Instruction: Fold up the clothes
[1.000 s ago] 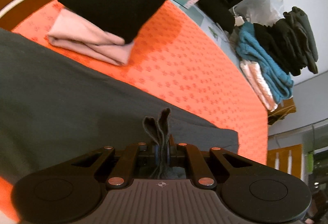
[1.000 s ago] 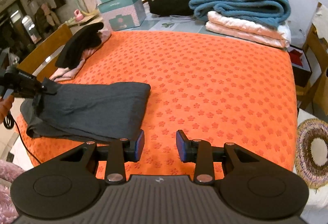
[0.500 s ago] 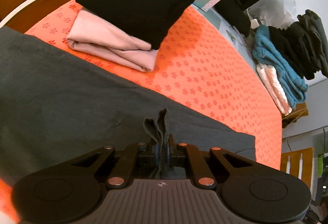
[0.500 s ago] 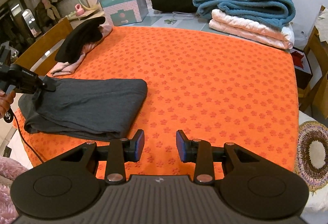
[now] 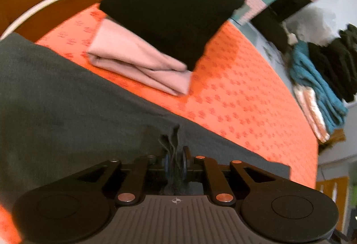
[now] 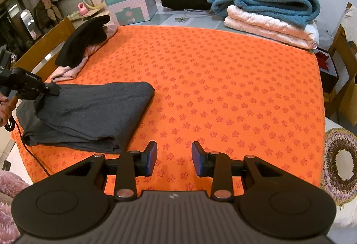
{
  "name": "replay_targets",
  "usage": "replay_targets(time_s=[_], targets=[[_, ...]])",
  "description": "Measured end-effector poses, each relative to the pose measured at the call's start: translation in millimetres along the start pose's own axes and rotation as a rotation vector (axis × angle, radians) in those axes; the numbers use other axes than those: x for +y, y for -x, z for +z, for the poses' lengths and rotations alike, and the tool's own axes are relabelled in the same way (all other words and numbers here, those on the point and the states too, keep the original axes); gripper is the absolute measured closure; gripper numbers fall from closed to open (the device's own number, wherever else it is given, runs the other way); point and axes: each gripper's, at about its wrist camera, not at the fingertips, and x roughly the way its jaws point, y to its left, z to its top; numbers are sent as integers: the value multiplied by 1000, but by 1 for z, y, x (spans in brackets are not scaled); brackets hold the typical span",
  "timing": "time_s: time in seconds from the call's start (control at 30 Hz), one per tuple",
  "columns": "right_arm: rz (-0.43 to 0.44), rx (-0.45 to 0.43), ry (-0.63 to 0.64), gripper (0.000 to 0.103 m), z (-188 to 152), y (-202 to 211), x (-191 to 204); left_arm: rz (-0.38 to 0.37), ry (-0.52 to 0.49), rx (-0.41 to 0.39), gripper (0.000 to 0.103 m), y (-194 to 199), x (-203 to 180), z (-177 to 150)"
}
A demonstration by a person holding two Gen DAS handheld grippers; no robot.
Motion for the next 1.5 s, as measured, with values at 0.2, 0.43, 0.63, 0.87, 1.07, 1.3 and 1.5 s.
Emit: replay_targets(time_s=[0.2,0.43,0.63,0.87,1.07,1.3,1.5], targets=[[-9,1,-10,61,-1,-1,-3,29,76,-57,81,21,18,-2],[9,6,9,61,1,-6,2,24,109,-88,79,49,29,-23],[61,32,103,61,13,-24,25,4,50,-64,79,47,18,-54],[169,15,315,61,36,-57,88,56,14,-79,79,36,12,-76],[200,115,389,61,23,-101,111,59,70,-99,80,35,27,-80],[182,99,387,61,19,-94,111,38,145,-146,79,51,44,-82],[157,129,377,60,6,-96,100,42,190,-209,79,76,59,-88]])
